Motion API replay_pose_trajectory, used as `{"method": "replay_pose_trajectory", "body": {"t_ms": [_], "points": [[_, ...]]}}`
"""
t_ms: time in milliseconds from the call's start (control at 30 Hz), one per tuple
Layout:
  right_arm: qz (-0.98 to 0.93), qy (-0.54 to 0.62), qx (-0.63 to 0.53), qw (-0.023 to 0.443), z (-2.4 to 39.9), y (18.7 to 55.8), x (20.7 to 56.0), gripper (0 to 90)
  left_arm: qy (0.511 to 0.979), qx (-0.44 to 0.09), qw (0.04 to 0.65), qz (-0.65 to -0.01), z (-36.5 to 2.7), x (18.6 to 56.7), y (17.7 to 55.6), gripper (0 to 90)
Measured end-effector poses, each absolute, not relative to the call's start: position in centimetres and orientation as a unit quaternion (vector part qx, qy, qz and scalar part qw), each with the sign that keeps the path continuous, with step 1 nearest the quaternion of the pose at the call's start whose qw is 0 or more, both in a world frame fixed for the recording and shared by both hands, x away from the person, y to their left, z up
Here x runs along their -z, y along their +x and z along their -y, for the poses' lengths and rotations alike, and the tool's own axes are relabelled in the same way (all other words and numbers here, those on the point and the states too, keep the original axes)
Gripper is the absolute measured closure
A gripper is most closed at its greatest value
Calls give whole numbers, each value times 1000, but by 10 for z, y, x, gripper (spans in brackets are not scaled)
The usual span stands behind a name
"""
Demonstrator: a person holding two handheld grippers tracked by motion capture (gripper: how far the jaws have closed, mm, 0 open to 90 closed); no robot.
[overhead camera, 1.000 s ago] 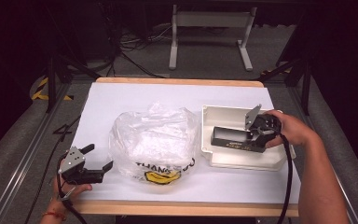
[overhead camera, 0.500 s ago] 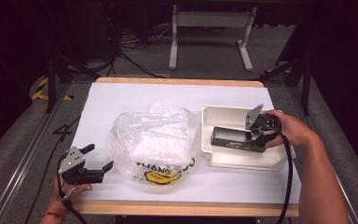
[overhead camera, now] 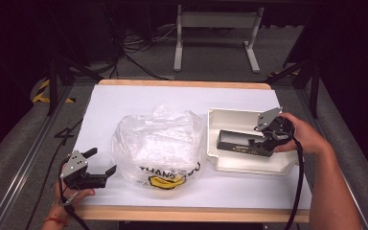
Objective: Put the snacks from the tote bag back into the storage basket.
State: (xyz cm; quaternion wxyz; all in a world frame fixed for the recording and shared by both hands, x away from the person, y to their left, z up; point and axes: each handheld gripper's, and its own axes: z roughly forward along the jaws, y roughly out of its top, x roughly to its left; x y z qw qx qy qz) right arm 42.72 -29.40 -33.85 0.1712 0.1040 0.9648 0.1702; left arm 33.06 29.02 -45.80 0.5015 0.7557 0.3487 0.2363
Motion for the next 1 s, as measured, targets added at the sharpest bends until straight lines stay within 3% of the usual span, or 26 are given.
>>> {"method": "replay_pose_trajectory", "body": {"t_ms": [500, 1000], "points": [[-930, 120, -260, 229, 294, 400, 330, 393, 755, -230, 505, -350, -291, 458, 331, 42], [-903, 172, -279, 278, 296, 382, 328, 369, 752, -232, 507, -351, -292, 457, 331, 42]]}}
